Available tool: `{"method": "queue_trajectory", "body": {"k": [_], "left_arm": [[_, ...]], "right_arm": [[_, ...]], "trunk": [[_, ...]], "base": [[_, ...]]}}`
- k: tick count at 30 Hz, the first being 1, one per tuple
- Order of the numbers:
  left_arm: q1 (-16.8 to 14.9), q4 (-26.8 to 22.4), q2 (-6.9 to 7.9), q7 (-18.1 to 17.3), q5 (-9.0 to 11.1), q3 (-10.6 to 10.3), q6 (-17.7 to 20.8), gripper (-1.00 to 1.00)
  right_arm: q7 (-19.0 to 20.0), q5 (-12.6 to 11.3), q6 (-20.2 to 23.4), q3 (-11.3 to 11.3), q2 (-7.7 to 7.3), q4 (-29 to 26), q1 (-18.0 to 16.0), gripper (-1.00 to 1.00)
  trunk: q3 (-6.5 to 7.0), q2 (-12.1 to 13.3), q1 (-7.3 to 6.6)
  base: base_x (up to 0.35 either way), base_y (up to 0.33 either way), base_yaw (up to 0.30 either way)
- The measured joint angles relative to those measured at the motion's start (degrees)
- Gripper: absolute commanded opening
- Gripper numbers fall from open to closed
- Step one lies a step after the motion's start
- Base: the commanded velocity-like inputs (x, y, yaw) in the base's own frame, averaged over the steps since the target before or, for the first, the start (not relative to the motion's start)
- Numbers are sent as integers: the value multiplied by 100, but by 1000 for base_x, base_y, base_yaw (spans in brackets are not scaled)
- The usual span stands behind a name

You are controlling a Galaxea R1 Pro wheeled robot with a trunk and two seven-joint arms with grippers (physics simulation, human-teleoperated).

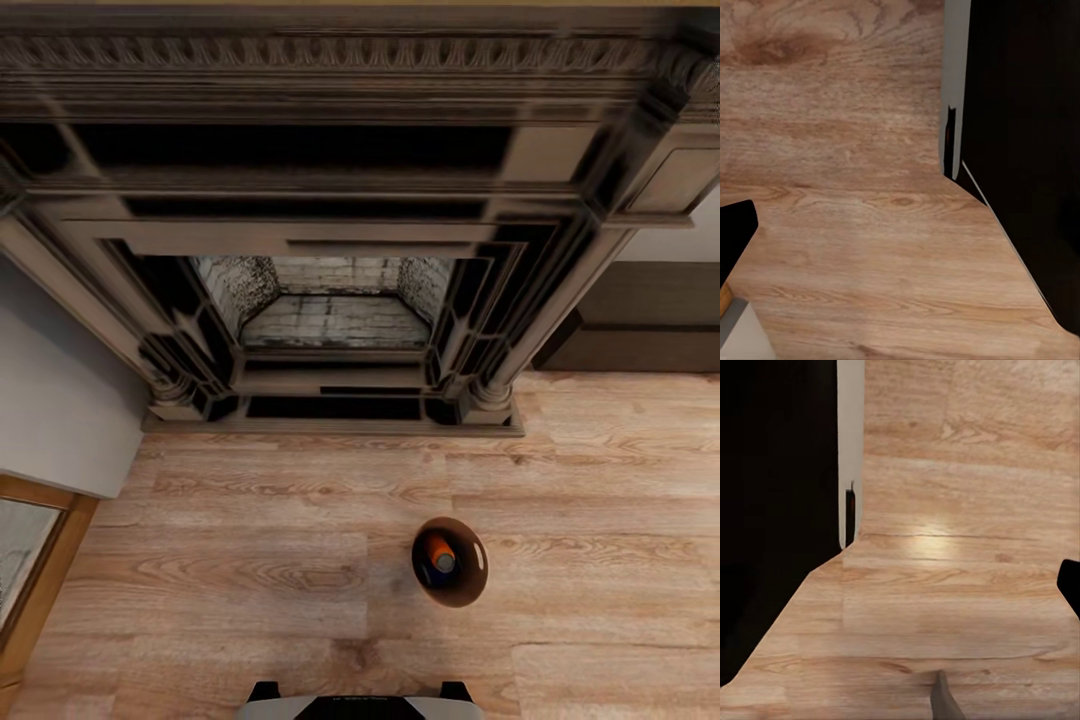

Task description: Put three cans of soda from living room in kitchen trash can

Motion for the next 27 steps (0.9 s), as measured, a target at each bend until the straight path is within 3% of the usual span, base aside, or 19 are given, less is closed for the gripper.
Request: {"method": "queue_trajectory", "body": {"k": [12, 27], "left_arm": [[0, 0, -2, 0, -14, -3, -7, 100], [-1, 0, -19, -66, -18, -3, -28, 100]], "right_arm": [[8, 55, 0, 11, -25, -7, 142, 100], [16, 61, 0, 37, 78, 2, 149, 100]], "trunk": [[215, 481, -264], [485, 1083, -593]], "base": [[0, 0, 0], [0, 0, 0]]}}
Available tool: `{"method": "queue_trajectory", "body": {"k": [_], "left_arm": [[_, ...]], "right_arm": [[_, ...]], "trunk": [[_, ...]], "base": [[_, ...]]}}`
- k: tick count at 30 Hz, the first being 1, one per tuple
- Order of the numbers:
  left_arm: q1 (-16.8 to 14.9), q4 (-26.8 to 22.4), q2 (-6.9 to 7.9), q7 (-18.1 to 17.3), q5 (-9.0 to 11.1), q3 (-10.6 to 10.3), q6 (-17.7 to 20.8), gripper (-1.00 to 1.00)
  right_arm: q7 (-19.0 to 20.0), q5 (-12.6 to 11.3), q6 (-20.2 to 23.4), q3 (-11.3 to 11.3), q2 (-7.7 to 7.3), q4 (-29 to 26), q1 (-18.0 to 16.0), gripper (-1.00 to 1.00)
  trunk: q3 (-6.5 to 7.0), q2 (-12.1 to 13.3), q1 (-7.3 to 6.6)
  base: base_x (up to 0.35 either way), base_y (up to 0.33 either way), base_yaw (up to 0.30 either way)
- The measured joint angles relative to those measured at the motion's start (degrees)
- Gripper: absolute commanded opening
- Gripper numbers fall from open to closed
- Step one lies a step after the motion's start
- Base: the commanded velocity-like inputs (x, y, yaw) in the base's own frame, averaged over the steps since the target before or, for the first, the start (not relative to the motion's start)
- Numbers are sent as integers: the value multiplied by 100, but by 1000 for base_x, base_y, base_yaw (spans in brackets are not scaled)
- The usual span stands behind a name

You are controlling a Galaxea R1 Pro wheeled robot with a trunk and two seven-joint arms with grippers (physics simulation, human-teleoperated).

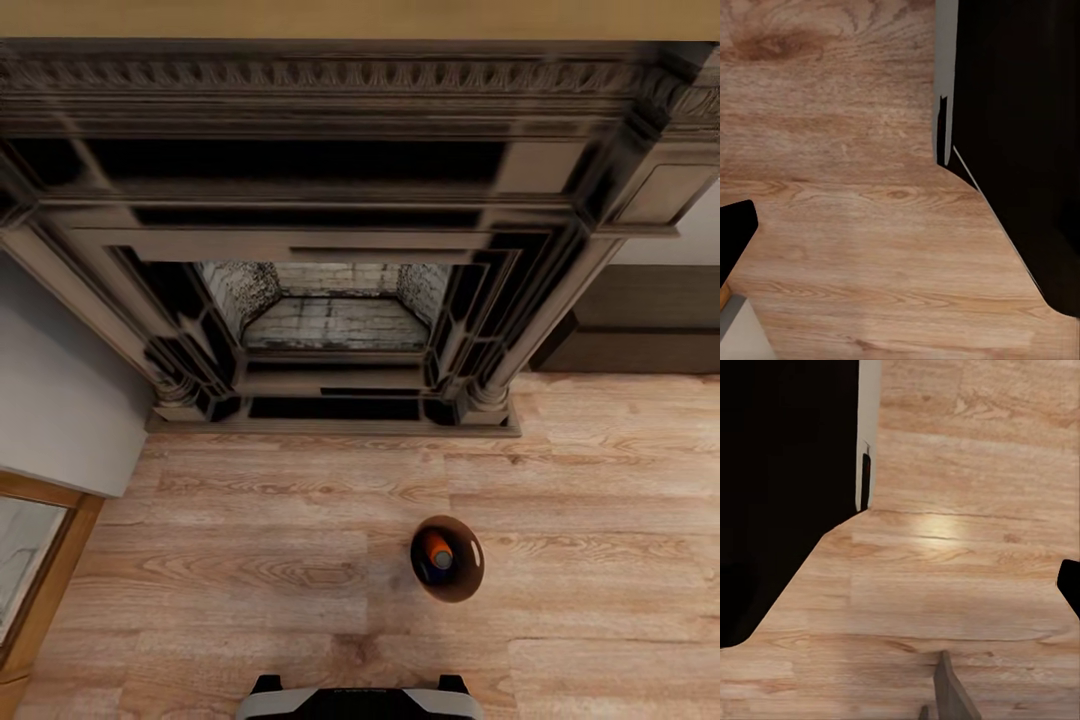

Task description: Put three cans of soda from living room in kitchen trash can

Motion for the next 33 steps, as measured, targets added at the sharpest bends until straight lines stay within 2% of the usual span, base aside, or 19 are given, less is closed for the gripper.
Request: {"method": "queue_trajectory", "body": {"k": [4, 11, 33], "left_arm": [[0, 0, 0, -36, 0, -2, 1, 100], [0, 0, -2, -42, 6, 15, 1, 100], [1, 8, 0, 21, 10, 28, 14, 100]], "right_arm": [[1, -16, 0, 3, 123, 0, 0, 100], [1, -30, 0, -5, 192, 0, 0, 100], [1, -28, 0, -7, 210, 0, 0, 100]], "trunk": [[72, 160, -88], [197, 441, -242], [198, 443, -242]], "base": [[0, 0, 0], [0, 0, 0], [0, 0, 0]]}}
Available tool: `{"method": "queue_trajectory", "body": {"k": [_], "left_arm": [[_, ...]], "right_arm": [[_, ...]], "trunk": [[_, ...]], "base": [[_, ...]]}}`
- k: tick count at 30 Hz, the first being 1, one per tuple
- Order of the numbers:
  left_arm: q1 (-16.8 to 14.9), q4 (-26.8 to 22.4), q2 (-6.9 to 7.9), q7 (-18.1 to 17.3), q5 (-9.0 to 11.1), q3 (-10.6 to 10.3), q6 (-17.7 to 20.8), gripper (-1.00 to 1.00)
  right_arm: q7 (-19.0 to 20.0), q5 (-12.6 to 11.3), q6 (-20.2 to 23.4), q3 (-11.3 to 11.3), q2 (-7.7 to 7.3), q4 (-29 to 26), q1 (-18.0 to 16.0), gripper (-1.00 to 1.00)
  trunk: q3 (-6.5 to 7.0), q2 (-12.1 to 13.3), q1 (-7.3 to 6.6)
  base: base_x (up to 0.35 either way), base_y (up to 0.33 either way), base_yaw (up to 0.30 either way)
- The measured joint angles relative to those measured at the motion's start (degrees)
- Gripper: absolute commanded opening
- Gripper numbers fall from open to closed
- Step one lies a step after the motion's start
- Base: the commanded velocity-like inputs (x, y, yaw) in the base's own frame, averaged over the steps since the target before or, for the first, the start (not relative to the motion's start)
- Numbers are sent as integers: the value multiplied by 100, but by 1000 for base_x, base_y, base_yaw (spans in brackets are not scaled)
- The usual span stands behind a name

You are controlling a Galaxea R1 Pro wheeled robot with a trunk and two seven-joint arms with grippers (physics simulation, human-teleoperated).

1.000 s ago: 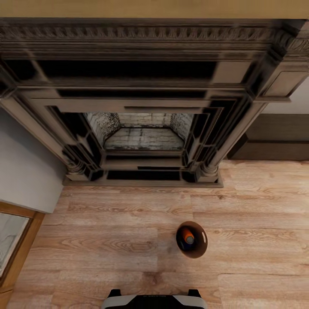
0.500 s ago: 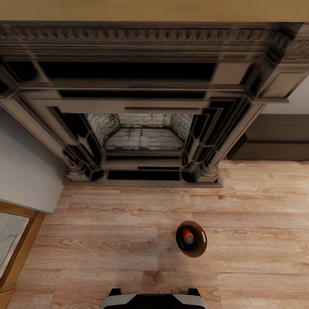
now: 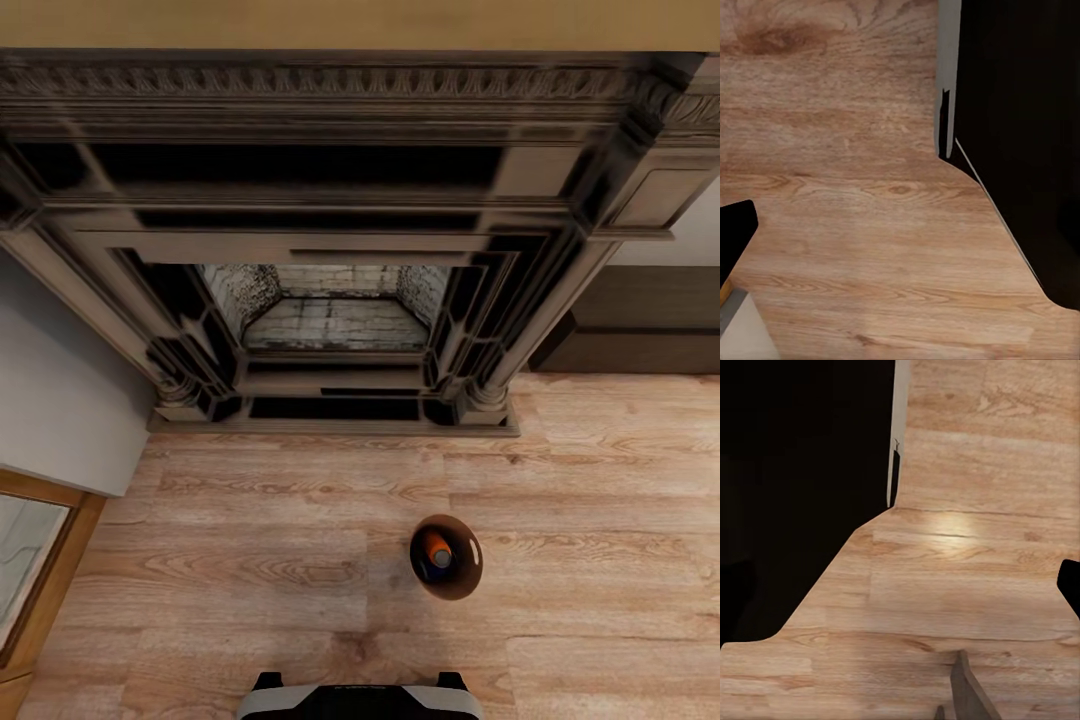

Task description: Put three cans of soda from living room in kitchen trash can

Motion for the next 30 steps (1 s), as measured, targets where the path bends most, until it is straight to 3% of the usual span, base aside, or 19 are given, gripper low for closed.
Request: {"method": "queue_trajectory", "body": {"k": [30], "left_arm": [[7, 10, -1, 0, -2, -1, 22, 100]], "right_arm": [[0, -2, 0, 0, -1, 0, 0, 100]], "trunk": [[0, 0, 0]], "base": [[0, 0, 0]]}}
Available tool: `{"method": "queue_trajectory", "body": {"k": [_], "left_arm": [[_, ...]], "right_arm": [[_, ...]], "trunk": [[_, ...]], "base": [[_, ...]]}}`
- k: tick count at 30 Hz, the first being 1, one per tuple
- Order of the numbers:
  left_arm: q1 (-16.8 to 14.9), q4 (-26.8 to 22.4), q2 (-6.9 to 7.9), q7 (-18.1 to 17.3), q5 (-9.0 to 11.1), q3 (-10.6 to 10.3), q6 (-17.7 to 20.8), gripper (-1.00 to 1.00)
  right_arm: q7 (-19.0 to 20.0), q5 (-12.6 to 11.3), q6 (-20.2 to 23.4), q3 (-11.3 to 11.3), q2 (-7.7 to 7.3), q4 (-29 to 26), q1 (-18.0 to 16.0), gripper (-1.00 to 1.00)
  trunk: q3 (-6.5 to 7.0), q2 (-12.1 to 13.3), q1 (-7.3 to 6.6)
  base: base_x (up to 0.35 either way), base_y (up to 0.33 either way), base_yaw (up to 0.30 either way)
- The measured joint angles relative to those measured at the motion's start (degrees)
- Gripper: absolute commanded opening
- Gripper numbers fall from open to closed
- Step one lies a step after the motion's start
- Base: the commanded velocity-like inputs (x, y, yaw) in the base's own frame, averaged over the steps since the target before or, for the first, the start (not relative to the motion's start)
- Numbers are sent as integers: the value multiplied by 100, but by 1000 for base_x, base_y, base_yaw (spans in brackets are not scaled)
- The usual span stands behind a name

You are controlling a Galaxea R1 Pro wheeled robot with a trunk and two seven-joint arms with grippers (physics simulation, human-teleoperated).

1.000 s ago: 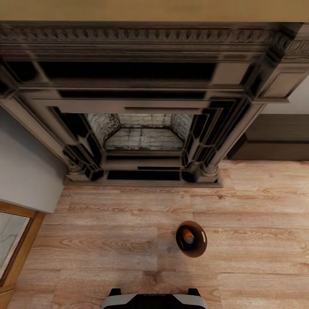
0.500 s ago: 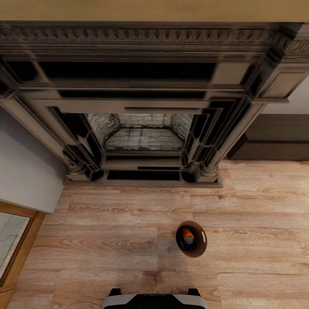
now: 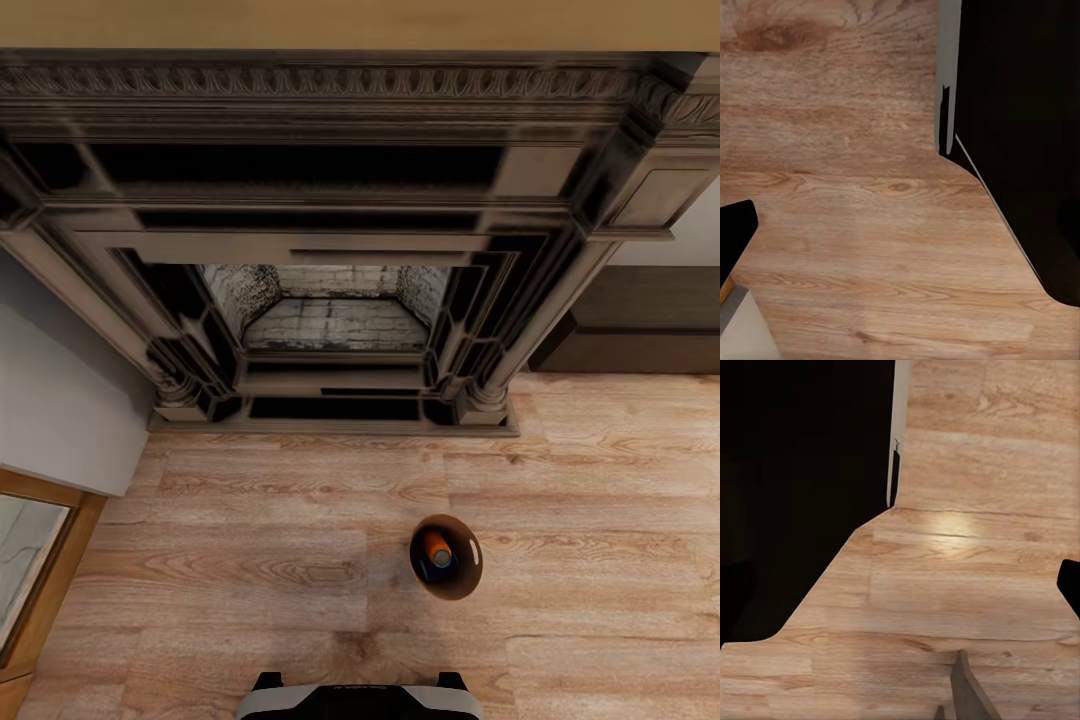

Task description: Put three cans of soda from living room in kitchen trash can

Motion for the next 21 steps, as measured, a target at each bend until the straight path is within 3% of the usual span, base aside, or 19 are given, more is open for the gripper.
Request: {"method": "queue_trajectory", "body": {"k": [21], "left_arm": [[0, 8, 0, 0, 0, 0, 16, 100]], "right_arm": [[0, -2, 2, 0, 1, 0, 0, 100]], "trunk": [[0, 0, 0]], "base": [[0, 0, 0]]}}
